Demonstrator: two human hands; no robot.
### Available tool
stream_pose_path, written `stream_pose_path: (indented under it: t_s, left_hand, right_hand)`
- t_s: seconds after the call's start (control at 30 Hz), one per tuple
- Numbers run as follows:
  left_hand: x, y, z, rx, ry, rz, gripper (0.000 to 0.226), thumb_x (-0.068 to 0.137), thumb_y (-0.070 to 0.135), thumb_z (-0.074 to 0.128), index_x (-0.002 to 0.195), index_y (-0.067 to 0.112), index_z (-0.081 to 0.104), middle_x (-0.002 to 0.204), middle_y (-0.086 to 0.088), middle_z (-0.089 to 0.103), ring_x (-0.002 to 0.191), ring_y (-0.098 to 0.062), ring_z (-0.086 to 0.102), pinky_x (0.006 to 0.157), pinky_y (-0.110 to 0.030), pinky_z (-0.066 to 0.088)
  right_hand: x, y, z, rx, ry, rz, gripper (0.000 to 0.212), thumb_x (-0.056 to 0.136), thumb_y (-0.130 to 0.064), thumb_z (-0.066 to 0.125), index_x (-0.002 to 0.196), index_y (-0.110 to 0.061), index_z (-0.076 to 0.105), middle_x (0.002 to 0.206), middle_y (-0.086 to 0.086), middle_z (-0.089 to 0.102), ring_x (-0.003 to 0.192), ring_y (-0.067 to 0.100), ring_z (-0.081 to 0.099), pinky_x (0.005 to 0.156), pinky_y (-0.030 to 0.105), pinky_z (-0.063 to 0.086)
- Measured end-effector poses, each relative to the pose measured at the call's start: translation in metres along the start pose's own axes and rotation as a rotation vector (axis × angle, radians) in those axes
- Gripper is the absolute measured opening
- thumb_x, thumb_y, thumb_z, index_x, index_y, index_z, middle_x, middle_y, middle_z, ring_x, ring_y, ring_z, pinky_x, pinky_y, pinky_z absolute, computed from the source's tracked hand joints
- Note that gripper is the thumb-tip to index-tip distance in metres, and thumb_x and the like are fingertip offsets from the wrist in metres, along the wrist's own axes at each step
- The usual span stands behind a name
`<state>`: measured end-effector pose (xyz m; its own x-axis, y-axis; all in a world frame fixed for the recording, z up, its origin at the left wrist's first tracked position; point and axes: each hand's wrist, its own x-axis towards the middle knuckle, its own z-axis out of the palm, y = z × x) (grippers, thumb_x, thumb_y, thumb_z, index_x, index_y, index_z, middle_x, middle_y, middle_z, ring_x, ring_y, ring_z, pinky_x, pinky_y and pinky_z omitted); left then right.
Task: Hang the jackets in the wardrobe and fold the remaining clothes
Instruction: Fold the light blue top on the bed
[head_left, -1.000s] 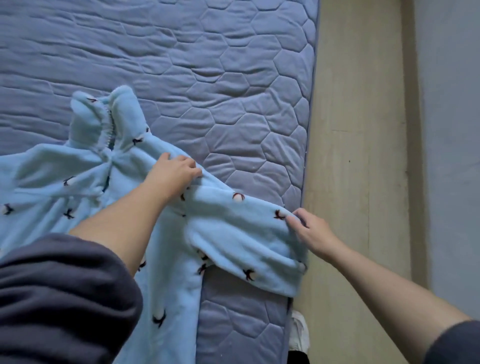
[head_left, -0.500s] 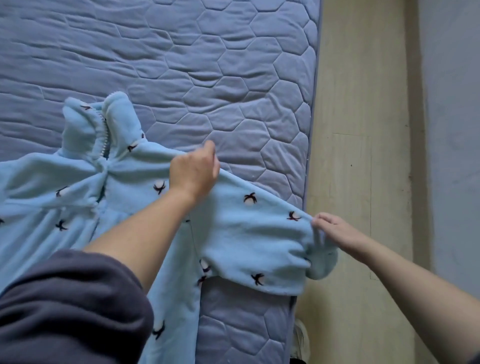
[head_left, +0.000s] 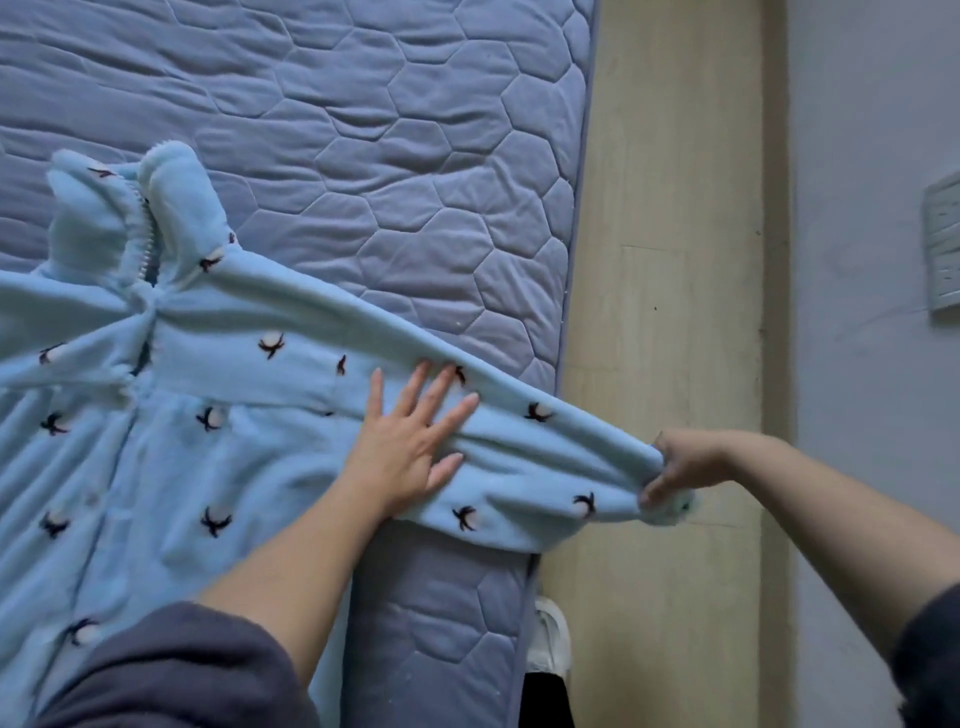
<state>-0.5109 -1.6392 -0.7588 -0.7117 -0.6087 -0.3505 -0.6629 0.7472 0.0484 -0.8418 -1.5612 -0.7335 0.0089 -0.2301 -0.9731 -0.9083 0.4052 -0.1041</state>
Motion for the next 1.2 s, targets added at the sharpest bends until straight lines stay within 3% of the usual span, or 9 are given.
stream_pose_path:
  t_s: [0.07,0.2,0.43,0.6,0.77,0.9,1.0,1.07,1.2]
  left_hand:
    - [0.006,0.015,-0.003,-0.061,0.019,-0.155,0.075,0.087,0.059,0.033,0.152,0.031,0.008,0.16,-0.01,0.003,0.147,-0.035,0.003,0.109,-0.069,0.005]
    - [0.007,0.054,-0.004,0.03,0.043,0.291,0.069,0.083,0.054,0.035,0.145,0.025,0.039,0.155,-0.013,0.028,0.142,-0.034,0.027,0.105,-0.07,0.023]
    - [0.023,0.07,0.001,0.002,0.071,0.068,0.066,0.087,0.061,0.025,0.142,0.03,0.043,0.157,-0.011,0.02,0.145,-0.031,0.02,0.11,-0.067,0.012]
    - [-0.018,0.084,0.008,0.038,0.09,0.246,0.066,0.087,0.051,0.033,0.145,0.019,0.041,0.154,-0.012,0.027,0.141,-0.032,0.03,0.109,-0.065,0.022]
    - [-0.002,0.108,0.0,-0.268,-0.031,-0.624,0.075,0.09,0.067,0.024,0.152,0.031,0.0,0.16,-0.014,-0.008,0.146,-0.036,-0.008,0.107,-0.068,0.005]
    - [0.015,0.137,0.009,-0.111,-0.053,0.009,0.07,0.088,0.067,0.006,0.146,0.037,-0.018,0.16,-0.005,-0.015,0.144,-0.03,-0.021,0.11,-0.065,0.001]
    - [0.027,0.133,0.011,-0.09,-0.067,-0.212,0.077,0.088,0.068,0.013,0.151,0.03,-0.009,0.161,-0.005,-0.008,0.147,-0.027,-0.009,0.108,-0.064,-0.01]
    - [0.023,0.138,0.016,0.009,-0.154,-0.013,0.079,0.087,0.069,0.012,0.152,0.029,-0.006,0.161,-0.004,-0.007,0.147,-0.029,-0.008,0.106,-0.066,-0.014]
    - [0.024,0.152,0.009,-0.213,-0.14,0.005,0.058,0.096,0.047,0.033,0.147,0.019,0.028,0.156,0.001,0.028,0.147,-0.017,0.012,0.115,-0.051,-0.006]
  right_hand:
    - [-0.012,0.018,-0.009,0.077,0.068,0.014,0.033,0.074,-0.039,0.076,0.088,-0.01,0.069,0.088,0.006,0.069,0.085,0.022,0.066,0.076,0.031,0.052]
    - [-0.031,0.045,-0.015,0.35,0.26,-0.076,0.017,0.079,-0.028,0.069,0.087,-0.013,0.069,0.073,-0.001,0.066,0.061,0.008,0.061,0.058,0.024,0.049]
    - [-0.048,0.111,0.015,-0.026,0.064,0.173,0.032,0.071,-0.034,0.08,0.09,-0.012,0.067,0.087,0.001,0.065,0.08,0.017,0.062,0.066,0.025,0.047]
    - [-0.064,0.149,0.048,1.061,0.317,0.1,0.011,0.081,-0.003,0.062,0.091,-0.002,0.066,0.076,0.009,0.06,0.07,0.019,0.057,0.067,0.03,0.05]
    - [-0.066,0.138,0.077,1.738,0.524,0.097,0.017,0.089,-0.007,0.057,0.106,-0.008,0.058,0.089,0.008,0.062,0.077,0.02,0.059,0.063,0.032,0.049]
    - [-0.051,0.104,0.095,1.761,0.746,0.137,0.014,0.097,-0.016,0.05,0.109,-0.013,0.056,0.093,0.004,0.065,0.081,0.018,0.061,0.069,0.031,0.05]
    - [-0.039,0.088,0.111,1.451,0.827,0.19,0.027,0.099,-0.022,0.048,0.124,-0.014,0.052,0.114,0.006,0.062,0.1,0.021,0.059,0.085,0.032,0.047]
    - [-0.036,0.087,0.118,1.379,0.846,0.244,0.029,0.097,-0.025,0.052,0.123,-0.012,0.054,0.116,0.007,0.063,0.102,0.023,0.06,0.086,0.032,0.048]
    - [-0.045,0.084,0.12,1.619,0.638,0.167,0.026,0.094,-0.033,0.059,0.11,-0.013,0.06,0.103,0.006,0.069,0.088,0.019,0.066,0.068,0.03,0.052]
